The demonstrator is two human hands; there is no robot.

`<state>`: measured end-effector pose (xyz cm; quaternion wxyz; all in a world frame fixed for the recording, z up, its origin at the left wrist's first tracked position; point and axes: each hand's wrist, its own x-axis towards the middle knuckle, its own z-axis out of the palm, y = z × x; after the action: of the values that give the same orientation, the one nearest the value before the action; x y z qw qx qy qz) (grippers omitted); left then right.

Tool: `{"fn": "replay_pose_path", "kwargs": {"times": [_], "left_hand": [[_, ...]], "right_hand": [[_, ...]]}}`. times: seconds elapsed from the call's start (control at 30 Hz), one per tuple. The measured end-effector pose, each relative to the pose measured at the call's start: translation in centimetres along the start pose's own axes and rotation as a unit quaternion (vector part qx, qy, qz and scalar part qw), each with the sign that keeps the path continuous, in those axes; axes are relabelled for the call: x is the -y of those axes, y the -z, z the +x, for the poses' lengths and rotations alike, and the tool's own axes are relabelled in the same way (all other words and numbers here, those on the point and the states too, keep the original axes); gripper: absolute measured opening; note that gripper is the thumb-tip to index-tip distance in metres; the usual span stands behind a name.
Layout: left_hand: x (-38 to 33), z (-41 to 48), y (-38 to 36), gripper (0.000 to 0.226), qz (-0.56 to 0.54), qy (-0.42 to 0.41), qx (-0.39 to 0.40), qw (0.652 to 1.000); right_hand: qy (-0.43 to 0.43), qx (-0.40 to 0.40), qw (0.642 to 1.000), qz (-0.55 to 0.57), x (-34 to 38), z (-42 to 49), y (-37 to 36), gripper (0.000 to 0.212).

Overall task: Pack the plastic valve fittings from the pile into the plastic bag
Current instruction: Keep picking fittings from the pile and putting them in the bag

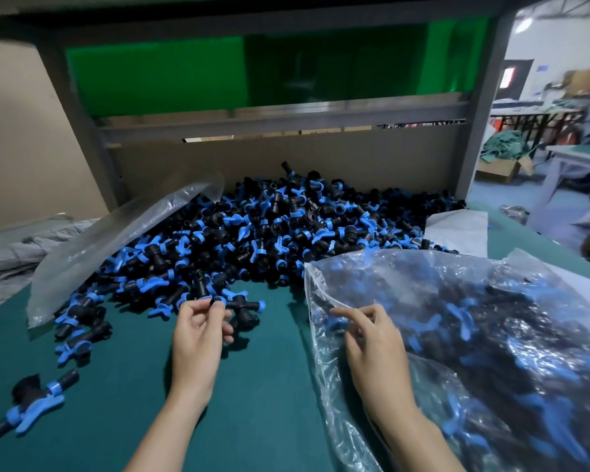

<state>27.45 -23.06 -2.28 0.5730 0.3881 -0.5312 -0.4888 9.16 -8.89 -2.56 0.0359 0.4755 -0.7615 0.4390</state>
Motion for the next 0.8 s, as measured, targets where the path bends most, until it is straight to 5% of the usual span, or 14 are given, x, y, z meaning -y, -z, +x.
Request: {"fn": "replay_pose_path", "kwargs": {"times": [0.2, 0.47, 0.8], "left_hand": [[-0.6, -4.2, -3.2, 0.01, -0.209, 0.167, 0.034, 0.963], [-1.6, -4.4, -3.3, 0.012, -0.228, 0.279, 0.141, 0.922], [-1.3, -4.6, -3.4, 0.023, -0.19, 0.282, 0.213, 0.916]], "right_hand": [[-0.01, -0.005, 1.0, 0.01, 0.1, 0.1, -0.2, 0.024], [0.011, 0.004, 0.999, 0.037, 0.4, -0.1, 0.1, 0.021], [0.036, 0.031, 0.999, -0.02, -0.4, 0.0, -0.5, 0.03]]}}
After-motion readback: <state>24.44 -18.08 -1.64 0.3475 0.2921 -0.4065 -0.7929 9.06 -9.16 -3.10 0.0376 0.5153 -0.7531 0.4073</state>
